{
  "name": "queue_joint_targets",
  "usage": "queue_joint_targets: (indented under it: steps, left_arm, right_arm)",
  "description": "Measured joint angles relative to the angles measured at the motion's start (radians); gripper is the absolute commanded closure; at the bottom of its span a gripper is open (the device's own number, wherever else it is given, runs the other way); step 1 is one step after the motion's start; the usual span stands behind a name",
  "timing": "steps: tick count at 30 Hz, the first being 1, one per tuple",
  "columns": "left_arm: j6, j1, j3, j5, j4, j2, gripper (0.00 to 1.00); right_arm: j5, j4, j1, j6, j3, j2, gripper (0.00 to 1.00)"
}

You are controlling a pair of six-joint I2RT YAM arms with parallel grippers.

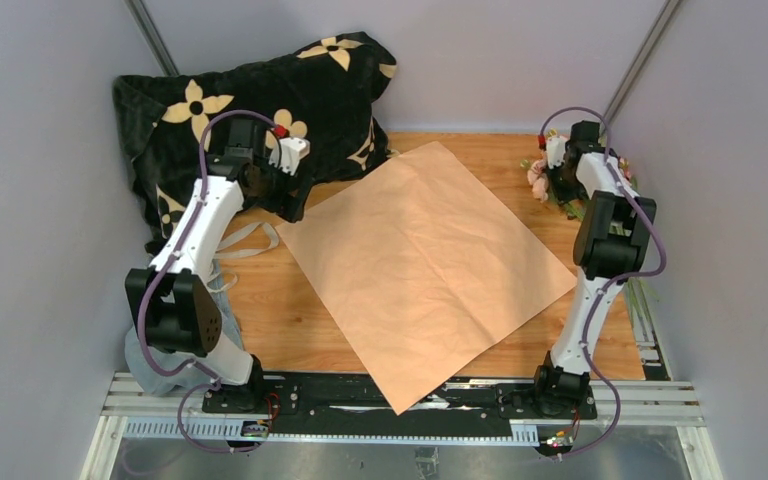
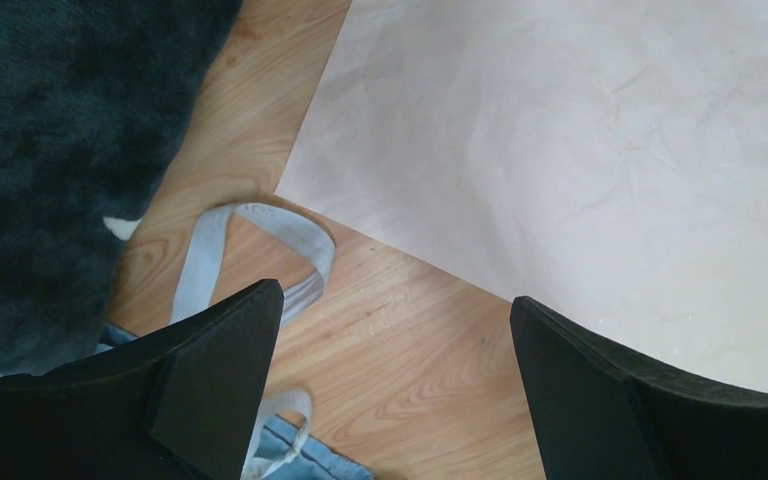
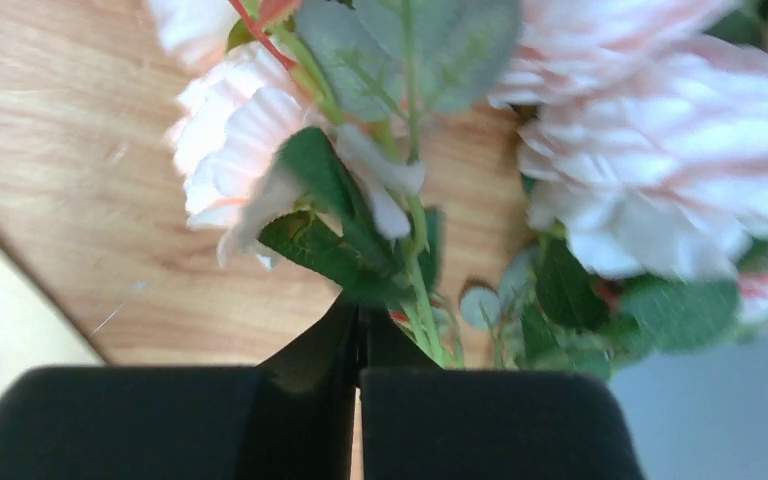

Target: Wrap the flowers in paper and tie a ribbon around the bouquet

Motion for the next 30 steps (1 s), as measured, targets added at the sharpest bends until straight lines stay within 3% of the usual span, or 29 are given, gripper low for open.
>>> queue_joint_targets:
  steps: [8,16,18,21,24,27,30]
  left_arm:
    - [0.021,0.000,-0.033,0.038,-0.008,-0.118,0.05]
    - [0.027,0.000,-0.074,0.083,-0.011,-0.227,0.03]
    - [0.030,0.000,-0.075,0.091,-0.012,-0.244,0.03]
    - [0.031,0.000,-0.076,0.099,-0.012,-0.259,0.03]
    - [0.035,0.000,-0.083,0.111,-0.012,-0.266,0.03]
    - [0.038,0.000,-0.088,0.116,-0.013,-0.269,0.03]
    - [0.040,0.000,-0.094,0.116,-0.013,-0.278,0.03]
  right_arm:
    - [0.101,0.088,0.000,0.151,-0.114,-0.377,1.00]
    - [0.143,0.365,0.000,0.298,-0.334,-0.908,1.00]
    - [0.137,0.398,0.000,0.325,-0.349,-0.972,1.00]
    - [0.069,0.404,0.000,0.380,-0.333,-1.022,1.00]
    - [-0.140,0.385,0.008,0.487,-0.261,-1.023,1.00]
    - [-0.335,0.360,0.127,0.588,-0.153,-0.999,1.00]
    - [-0.404,0.334,0.435,0.591,-0.122,-0.978,1.00]
